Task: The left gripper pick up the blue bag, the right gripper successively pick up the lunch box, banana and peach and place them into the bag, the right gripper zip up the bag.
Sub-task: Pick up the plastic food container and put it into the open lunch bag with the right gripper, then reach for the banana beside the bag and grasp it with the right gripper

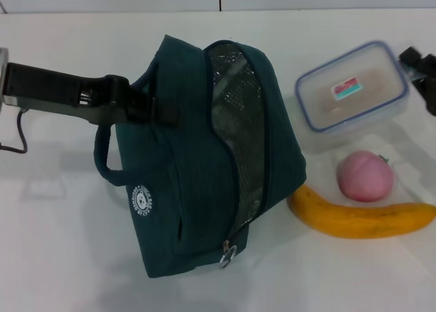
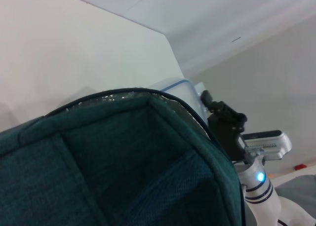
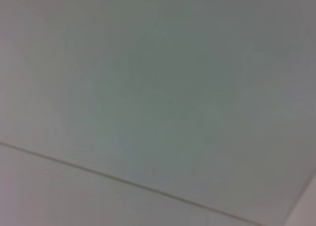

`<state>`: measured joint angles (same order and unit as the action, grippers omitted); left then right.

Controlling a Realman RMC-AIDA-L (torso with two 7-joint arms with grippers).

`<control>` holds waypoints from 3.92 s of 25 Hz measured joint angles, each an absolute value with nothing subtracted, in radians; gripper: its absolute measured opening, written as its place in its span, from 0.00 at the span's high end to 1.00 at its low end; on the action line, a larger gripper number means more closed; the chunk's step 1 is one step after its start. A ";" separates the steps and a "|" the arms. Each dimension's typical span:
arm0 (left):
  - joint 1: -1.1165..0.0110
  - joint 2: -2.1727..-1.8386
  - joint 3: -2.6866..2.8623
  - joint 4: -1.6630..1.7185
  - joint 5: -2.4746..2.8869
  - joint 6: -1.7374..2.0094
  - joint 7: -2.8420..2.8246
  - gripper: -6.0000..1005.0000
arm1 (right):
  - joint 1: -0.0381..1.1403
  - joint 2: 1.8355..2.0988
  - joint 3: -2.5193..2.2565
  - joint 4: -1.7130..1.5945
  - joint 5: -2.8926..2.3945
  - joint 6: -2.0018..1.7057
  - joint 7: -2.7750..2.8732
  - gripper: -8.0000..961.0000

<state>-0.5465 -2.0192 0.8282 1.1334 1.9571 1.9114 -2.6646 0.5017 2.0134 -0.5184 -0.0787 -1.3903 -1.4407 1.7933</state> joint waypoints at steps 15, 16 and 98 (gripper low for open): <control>-0.544 -2.024 0.833 1.119 1.958 1.907 -2.656 0.95 | 0.497 2.013 -0.519 -0.118 -1.203 -1.763 1.924 0.90; -0.547 -2.025 0.834 1.111 1.957 1.907 -2.652 0.95 | 0.511 2.013 -0.521 -0.116 -1.199 -1.787 1.933 0.90; -0.604 -1.999 0.823 0.865 1.916 1.925 -2.403 0.95 | 0.625 1.995 -1.002 -0.429 -1.293 -1.531 1.874 0.34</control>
<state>-0.6036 -1.9989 0.8227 0.8646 1.9158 1.9250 -2.4033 0.6255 1.9953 -1.0018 -0.4295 -1.2931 -1.5309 1.8743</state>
